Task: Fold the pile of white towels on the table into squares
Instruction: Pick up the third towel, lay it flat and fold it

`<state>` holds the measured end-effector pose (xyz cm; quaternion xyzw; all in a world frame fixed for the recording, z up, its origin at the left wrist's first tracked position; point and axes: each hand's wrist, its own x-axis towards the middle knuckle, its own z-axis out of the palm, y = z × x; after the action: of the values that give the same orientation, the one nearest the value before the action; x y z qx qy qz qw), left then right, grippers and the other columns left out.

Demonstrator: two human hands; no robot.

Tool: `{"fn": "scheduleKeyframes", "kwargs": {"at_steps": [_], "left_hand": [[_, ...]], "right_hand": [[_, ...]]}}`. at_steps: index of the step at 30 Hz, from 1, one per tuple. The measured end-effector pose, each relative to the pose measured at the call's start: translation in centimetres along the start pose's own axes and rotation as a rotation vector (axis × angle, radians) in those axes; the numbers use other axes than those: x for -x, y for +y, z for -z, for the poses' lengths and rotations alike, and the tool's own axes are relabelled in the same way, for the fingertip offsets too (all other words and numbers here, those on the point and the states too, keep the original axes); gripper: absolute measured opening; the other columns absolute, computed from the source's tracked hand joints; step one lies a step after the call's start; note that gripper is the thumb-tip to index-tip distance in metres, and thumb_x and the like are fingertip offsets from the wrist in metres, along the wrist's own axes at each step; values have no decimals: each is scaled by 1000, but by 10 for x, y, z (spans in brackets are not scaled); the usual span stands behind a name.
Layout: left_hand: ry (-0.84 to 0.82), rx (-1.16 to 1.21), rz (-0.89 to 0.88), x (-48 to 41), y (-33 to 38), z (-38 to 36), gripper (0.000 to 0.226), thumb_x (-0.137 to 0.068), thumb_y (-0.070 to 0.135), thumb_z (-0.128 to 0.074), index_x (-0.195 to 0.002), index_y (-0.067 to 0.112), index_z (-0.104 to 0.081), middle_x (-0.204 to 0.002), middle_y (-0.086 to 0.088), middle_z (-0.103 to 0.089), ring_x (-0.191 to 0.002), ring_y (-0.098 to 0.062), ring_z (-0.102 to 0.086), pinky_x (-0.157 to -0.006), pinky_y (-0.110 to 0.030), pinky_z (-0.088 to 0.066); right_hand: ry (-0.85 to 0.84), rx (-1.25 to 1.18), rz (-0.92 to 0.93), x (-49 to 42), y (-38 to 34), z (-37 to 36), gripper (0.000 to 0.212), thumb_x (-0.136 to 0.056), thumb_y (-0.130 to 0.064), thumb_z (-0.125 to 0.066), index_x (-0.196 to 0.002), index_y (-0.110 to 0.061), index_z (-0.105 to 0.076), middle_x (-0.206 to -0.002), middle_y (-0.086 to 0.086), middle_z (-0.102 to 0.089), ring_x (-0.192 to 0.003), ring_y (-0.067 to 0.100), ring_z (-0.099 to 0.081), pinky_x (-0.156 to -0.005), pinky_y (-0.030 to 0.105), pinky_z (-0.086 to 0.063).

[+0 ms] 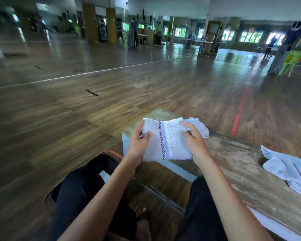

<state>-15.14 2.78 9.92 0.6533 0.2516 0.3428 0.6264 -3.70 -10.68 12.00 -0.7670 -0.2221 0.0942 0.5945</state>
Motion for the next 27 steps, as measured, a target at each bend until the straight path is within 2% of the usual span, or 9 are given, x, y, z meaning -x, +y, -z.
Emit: {"fn": "scheduleKeyframes", "kwargs": {"at_steps": [4,8,11,15,17,20,23,25,27], "left_hand": [[138,10,4,11,7,61,52,-92,9,-56,-141,17,-41,-133,-7,-53,-118,-23,-55,-102,-39,-45],[250,-22,7,24,7,113,52,-91,10,-57,-138,24,-42,-122,-10,-59,-110,-24,-58,-93,-39,-50],[336,-34,11,33,7,140,52,-92,9,-56,-139,23,-41,-118,-10,-60,-104,-22,-60,-89,-35,-51],[432,-65,24,40,3,168,53,-92,8,-56,-141,19,-39,-122,-12,-57,-110,-27,-59,-97,-44,-49],[469,-73,31,42,-2,180,54,-92,8,-56,-141,18,-38,-122,-13,-57,-110,-26,-59,-97,-45,-48],[513,-79,60,42,-18,196,54,-91,8,-57,-141,18,-39,-123,-12,-57,-108,-23,-59,-95,-41,-50],[533,-81,98,35,-44,208,52,-91,6,-55,-140,16,-39,-121,-7,-56,-99,-12,-57,-80,-21,-50],[543,-94,136,28,-67,215,51,-92,5,-54,-140,14,-39,-124,-4,-54,-97,-7,-55,-74,-12,-46],[553,-87,192,19,-94,219,52,-92,5,-53,-141,13,-37,-130,-4,-52,-104,-11,-55,-84,-19,-47]], "right_hand": [[-176,-53,57,7,-16,-53,36,-94,-8,-43,-121,-27,-56,-123,-10,-54,-98,6,-50,-71,9,-34],[-336,-68,97,19,-31,-97,36,-93,-8,-46,-123,-24,-56,-107,-15,-57,-112,21,-53,-77,20,-39],[-437,-73,119,24,-42,-125,36,-92,-8,-46,-123,-24,-56,-109,-8,-55,-113,24,-53,-89,33,-43],[-535,-71,125,25,-46,-160,34,-92,-10,-46,-116,-31,-56,-124,2,-57,-91,12,-55,-82,31,-42],[-572,-53,118,24,-45,-176,35,-92,-9,-45,-120,-27,-56,-128,6,-56,-101,21,-56,-88,35,-44],[-622,-33,91,21,-40,-203,37,-92,-6,-44,-122,-24,-56,-127,8,-56,-103,28,-56,-85,36,-46],[-668,44,35,10,-23,-234,39,-91,-5,-43,-122,-24,-56,-116,3,-58,-118,37,-49,-96,44,-43],[-714,69,2,0,-6,-255,38,-91,-4,-41,-120,-25,-54,-129,0,-52,-118,32,-50,-93,43,-43],[-756,104,-37,-11,15,-276,38,-91,-4,-40,-119,-26,-53,-142,2,-44,-115,23,-49,-88,37,-42]]}}
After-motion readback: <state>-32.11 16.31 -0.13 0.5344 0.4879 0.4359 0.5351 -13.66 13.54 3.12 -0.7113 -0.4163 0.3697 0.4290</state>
